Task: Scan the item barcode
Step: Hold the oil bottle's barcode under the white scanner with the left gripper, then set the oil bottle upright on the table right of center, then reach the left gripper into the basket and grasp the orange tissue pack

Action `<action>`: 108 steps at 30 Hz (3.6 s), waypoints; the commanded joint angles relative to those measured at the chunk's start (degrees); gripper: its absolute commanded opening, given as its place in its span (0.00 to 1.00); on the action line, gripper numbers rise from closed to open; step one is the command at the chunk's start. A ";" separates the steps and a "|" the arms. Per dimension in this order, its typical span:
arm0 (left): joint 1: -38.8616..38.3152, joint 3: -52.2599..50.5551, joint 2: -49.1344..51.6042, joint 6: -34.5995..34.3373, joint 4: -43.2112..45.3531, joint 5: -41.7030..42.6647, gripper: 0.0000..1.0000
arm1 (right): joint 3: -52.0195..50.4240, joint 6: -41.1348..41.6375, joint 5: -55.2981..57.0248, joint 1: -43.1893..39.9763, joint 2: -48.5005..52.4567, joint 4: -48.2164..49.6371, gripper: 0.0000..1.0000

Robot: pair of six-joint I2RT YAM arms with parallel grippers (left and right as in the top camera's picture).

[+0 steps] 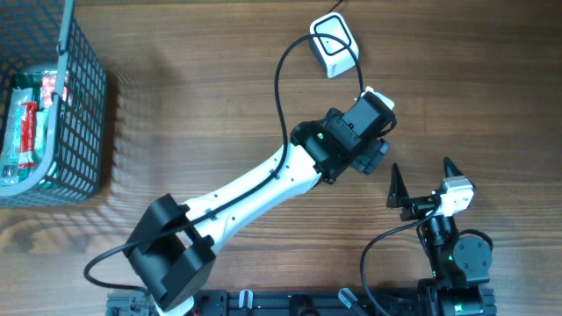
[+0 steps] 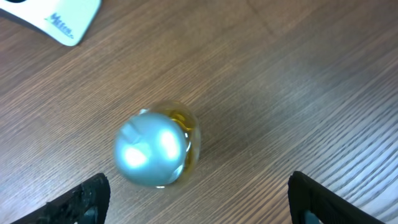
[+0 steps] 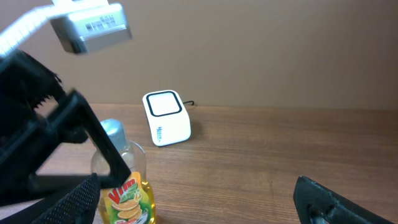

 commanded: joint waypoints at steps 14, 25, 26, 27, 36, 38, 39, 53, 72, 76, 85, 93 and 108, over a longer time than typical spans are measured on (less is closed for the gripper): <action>2.54 -0.37 7.26 3.87 1.31 6.34 0.79 | -0.07 -0.48 -0.90 -0.28 -0.15 0.15 1.00; 2.54 -0.35 7.89 0.83 3.45 6.32 0.43 | -0.07 -0.50 -0.90 -0.28 -0.15 0.15 1.00; 2.54 -0.35 7.89 -0.85 3.43 6.32 0.40 | -0.07 -0.50 -0.90 -0.28 -0.15 0.15 1.00; 2.54 -0.35 7.85 -2.82 3.41 6.34 0.38 | -0.07 -0.50 -0.90 -0.28 -0.15 0.15 1.00; 1.40 -0.35 7.45 -12.70 0.50 6.08 0.28 | -0.07 -0.50 -0.90 -0.28 -0.15 0.15 1.00; 0.46 -0.35 7.23 -12.83 0.13 3.85 0.29 | -0.07 -0.50 -0.90 -0.28 -0.15 0.15 1.00; -0.48 -0.35 7.19 -13.75 0.00 0.59 0.29 | -0.07 -0.50 -0.90 -0.28 -0.15 0.15 1.00; -3.80 -0.35 7.17 -15.67 -0.87 -5.09 0.82 | -0.07 -0.50 -0.90 -0.28 -0.15 0.15 1.00; 12.90 4.66 -23.37 -3.85 1.68 -5.92 0.96 | -0.07 -0.50 -0.90 -0.28 -0.15 0.15 1.00; 26.23 4.66 -31.23 2.19 5.79 -10.91 0.96 | -0.07 -0.50 -0.90 -0.28 -0.15 0.15 1.00; 65.94 4.90 -35.04 5.14 13.31 1.01 0.87 | -0.07 -0.48 -0.90 -0.28 -0.15 0.15 1.00; 85.40 6.03 -25.46 5.01 12.70 6.78 0.91 | -0.07 -0.50 -0.90 -0.28 -0.15 0.15 1.00; 90.01 6.03 -2.10 5.90 9.40 22.21 0.98 | -0.07 -0.52 -0.90 -0.28 -0.15 0.15 1.00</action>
